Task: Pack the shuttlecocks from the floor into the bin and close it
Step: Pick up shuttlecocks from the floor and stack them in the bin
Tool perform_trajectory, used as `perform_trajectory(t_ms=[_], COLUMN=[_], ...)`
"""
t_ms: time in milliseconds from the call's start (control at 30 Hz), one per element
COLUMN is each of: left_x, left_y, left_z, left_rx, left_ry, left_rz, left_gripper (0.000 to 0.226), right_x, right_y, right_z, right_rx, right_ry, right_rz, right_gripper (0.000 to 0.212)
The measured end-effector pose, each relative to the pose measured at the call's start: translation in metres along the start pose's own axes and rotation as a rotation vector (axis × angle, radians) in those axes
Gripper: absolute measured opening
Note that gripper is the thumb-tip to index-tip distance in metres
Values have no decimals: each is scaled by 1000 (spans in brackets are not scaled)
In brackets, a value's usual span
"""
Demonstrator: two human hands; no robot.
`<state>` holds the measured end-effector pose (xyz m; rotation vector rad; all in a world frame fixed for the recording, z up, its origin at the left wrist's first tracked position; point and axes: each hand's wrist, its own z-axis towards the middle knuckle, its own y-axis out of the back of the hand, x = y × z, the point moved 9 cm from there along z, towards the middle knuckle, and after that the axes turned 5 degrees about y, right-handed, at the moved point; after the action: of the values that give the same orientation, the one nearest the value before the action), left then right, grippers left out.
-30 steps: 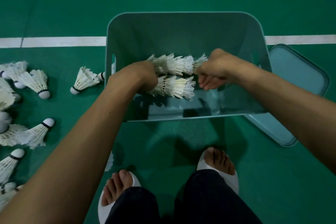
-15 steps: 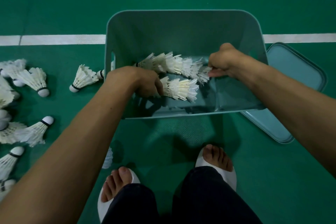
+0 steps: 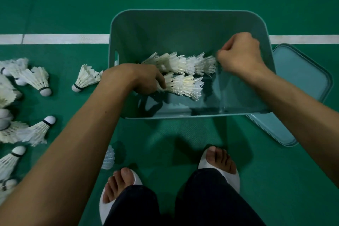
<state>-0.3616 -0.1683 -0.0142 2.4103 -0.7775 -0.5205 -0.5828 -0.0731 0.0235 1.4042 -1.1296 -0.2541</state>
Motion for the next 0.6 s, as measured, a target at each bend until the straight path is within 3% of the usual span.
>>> perform_trajectory(t_ms=[100, 167, 367, 500, 600], left_x=[-2, -3, 1, 3, 6], left_y=[0, -1, -4, -5, -5], left_z=[-1, 0, 8, 9, 10], left_rx=[-2, -4, -49, -91, -113], left_ry=[19, 25, 61, 81, 77], left_rz=[5, 13, 49, 18, 0], left_gripper=[62, 63, 54, 50, 44], right_x=[7, 7, 16, 26, 32], right_y=[-41, -70, -92, -91, -88], right_z=[-31, -46, -21, -12, -10], right_rx=[468, 656, 504, 433, 405], right_ry=[-127, -206, -218, -102, 54], right_rz=[-21, -3, 4, -17, -103], right_gripper=[31, 36, 10, 19, 10])
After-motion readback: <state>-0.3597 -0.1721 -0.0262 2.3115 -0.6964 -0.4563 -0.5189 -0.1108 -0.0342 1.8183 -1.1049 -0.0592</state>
